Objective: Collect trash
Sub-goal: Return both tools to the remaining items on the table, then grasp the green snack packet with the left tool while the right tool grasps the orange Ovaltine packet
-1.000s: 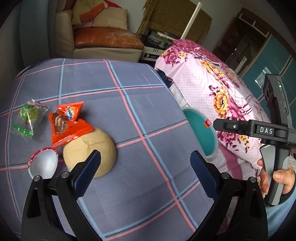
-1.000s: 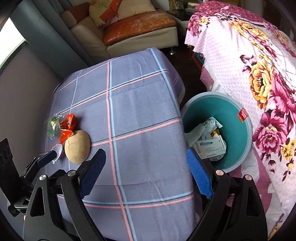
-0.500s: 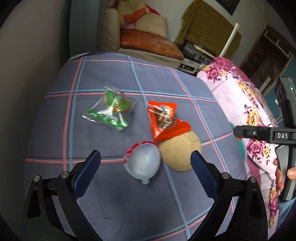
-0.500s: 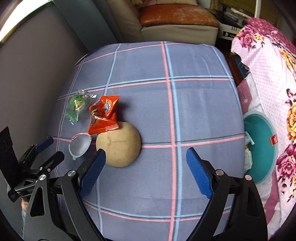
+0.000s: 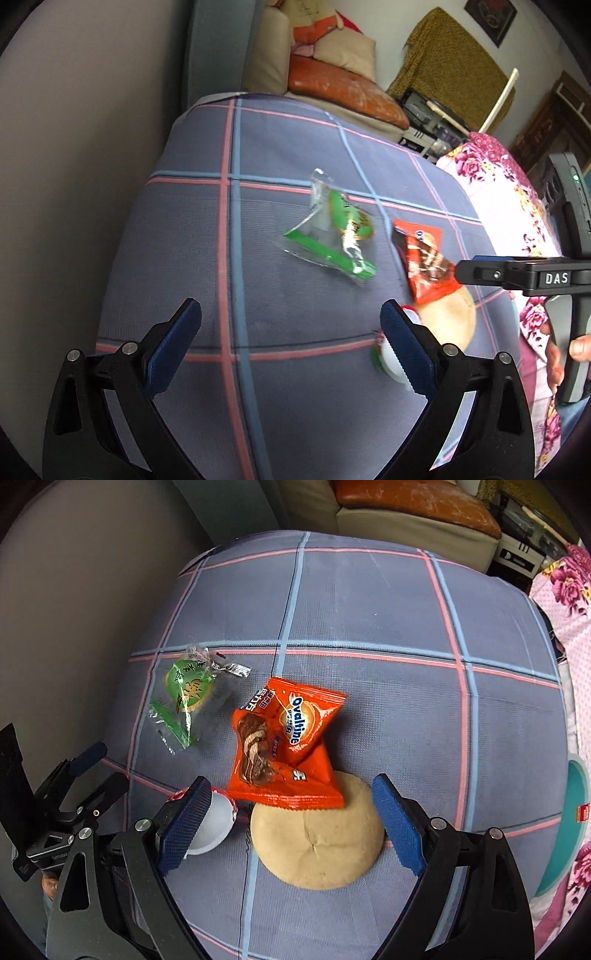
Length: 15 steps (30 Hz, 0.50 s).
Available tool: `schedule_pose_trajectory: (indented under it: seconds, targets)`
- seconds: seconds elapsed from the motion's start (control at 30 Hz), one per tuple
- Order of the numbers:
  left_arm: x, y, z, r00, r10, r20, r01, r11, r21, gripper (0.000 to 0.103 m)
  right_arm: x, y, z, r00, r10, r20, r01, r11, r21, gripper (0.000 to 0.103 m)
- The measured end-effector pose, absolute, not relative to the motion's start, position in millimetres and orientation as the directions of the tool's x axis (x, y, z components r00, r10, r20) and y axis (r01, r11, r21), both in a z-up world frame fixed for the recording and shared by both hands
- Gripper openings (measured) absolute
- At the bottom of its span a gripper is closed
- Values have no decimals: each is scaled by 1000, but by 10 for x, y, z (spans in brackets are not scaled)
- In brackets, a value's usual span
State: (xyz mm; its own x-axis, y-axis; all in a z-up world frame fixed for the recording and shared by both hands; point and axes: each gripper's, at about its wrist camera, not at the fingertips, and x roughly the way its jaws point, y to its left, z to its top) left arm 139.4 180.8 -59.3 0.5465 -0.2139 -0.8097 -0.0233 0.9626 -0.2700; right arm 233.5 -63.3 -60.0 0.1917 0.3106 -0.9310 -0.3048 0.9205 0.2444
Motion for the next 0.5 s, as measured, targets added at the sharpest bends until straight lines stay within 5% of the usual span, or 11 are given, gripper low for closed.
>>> schedule_pose_trajectory:
  seconds: [0.2, 0.3, 0.5]
  targets:
    - [1528, 1831, -629, 541, -214, -814, 2, 967, -254, 97, 2446, -486, -774, 181, 308, -934, -338, 911, 235, 84]
    - [1605, 1797, -617, 539, -221, -813, 28, 969, -245, 98, 2459, -453, -831, 170, 314, -934, -356, 903, 239, 50]
    - [1815, 1590, -621, 523, -242, -817, 92, 969, -228, 98, 2433, -498, -753, 191, 334, -923, -377, 893, 245, 44]
